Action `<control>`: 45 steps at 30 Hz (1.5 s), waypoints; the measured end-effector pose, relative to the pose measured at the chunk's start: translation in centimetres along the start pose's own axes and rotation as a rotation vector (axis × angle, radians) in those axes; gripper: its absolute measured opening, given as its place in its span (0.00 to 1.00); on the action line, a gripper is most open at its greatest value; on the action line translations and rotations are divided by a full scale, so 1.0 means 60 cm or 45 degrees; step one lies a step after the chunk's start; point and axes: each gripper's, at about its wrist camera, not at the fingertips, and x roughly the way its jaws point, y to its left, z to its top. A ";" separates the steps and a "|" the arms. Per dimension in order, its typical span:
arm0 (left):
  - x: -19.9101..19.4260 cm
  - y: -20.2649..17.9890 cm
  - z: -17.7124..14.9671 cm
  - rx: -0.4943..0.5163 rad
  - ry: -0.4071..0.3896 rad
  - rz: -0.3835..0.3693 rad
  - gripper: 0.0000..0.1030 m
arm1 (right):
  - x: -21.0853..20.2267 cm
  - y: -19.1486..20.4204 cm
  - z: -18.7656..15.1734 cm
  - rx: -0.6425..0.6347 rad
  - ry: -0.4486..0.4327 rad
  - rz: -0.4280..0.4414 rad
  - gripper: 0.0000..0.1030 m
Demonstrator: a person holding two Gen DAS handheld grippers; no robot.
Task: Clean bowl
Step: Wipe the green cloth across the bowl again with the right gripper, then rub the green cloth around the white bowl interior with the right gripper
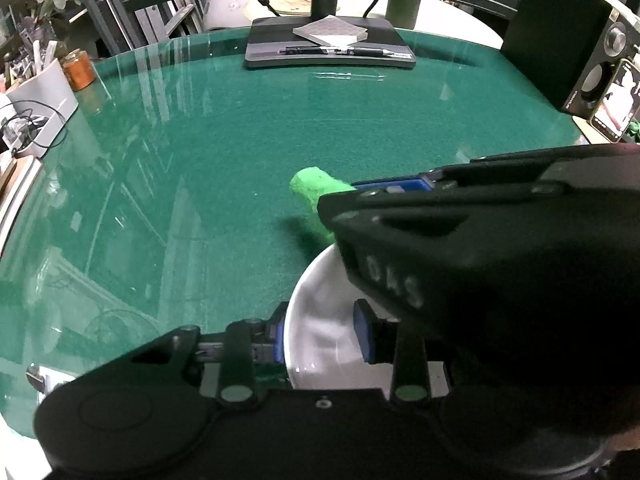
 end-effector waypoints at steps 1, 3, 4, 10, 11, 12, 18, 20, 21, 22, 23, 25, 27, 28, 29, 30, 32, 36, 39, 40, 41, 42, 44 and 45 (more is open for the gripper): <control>-0.001 0.000 -0.001 -0.004 -0.001 0.002 0.33 | 0.000 -0.005 -0.001 0.011 -0.001 -0.006 0.12; -0.002 0.001 -0.004 -0.006 0.000 0.004 0.34 | -0.002 -0.015 -0.004 0.041 0.000 -0.020 0.12; -0.002 0.001 -0.002 0.006 0.011 0.002 0.33 | -0.004 -0.020 -0.005 0.056 0.001 -0.026 0.12; 0.002 -0.009 0.033 0.153 0.010 -0.022 0.36 | -0.010 -0.051 -0.012 0.148 0.003 -0.066 0.12; 0.012 -0.012 0.044 0.174 0.008 -0.023 0.36 | -0.011 -0.056 -0.013 0.163 0.004 -0.072 0.12; 0.018 -0.015 0.050 0.184 0.005 -0.017 0.36 | -0.012 -0.061 -0.014 0.179 0.004 -0.079 0.12; 0.019 0.004 0.035 0.037 0.006 0.007 0.24 | -0.018 -0.069 -0.016 0.218 -0.011 -0.108 0.12; 0.017 0.004 0.029 0.013 0.005 0.017 0.24 | -0.018 -0.059 -0.006 0.193 -0.028 -0.073 0.12; 0.017 0.004 0.025 0.001 0.005 0.022 0.23 | -0.014 -0.050 0.002 0.171 -0.039 -0.043 0.12; 0.016 0.004 0.022 -0.012 0.005 0.027 0.23 | -0.012 -0.038 0.007 0.147 -0.048 -0.006 0.12; 0.015 0.004 0.019 -0.024 0.004 0.032 0.23 | -0.009 -0.026 0.010 0.121 -0.054 0.034 0.12; 0.014 0.003 0.013 -0.048 0.004 0.042 0.22 | -0.006 -0.014 0.009 0.089 -0.061 0.082 0.11; 0.010 0.004 0.014 -0.055 0.002 0.050 0.22 | -0.004 -0.018 0.006 0.080 -0.065 0.076 0.11; 0.008 0.006 0.015 -0.060 0.002 0.052 0.22 | -0.004 -0.026 0.006 0.098 -0.062 0.052 0.11; 0.008 0.005 0.015 -0.062 0.001 0.054 0.23 | -0.004 -0.035 0.006 0.116 -0.058 0.028 0.11; 0.008 0.004 0.015 -0.063 0.000 0.056 0.23 | -0.005 -0.044 0.006 0.134 -0.055 0.004 0.11; 0.007 0.002 0.016 -0.064 -0.001 0.060 0.23 | -0.009 -0.063 0.007 0.171 -0.033 -0.035 0.11; 0.007 0.003 0.014 -0.069 -0.001 0.065 0.23 | -0.015 -0.037 0.008 0.121 -0.068 0.040 0.12; 0.007 0.004 0.012 -0.074 -0.001 0.068 0.23 | -0.011 -0.033 0.007 0.117 -0.071 0.066 0.12; 0.007 0.003 0.012 -0.076 -0.002 0.070 0.23 | -0.009 -0.034 0.005 0.116 -0.071 0.066 0.11; 0.007 0.004 0.011 -0.077 -0.002 0.070 0.23 | -0.007 -0.036 0.005 0.120 -0.070 0.061 0.11; 0.007 0.005 0.012 -0.078 -0.003 0.071 0.23 | -0.007 -0.045 0.005 0.139 -0.066 0.036 0.11; 0.008 0.005 0.012 -0.079 -0.003 0.071 0.23 | -0.010 -0.056 0.004 0.150 -0.055 0.003 0.11; 0.008 0.005 0.012 -0.079 -0.003 0.071 0.23 | -0.011 -0.061 0.003 0.156 -0.049 -0.014 0.11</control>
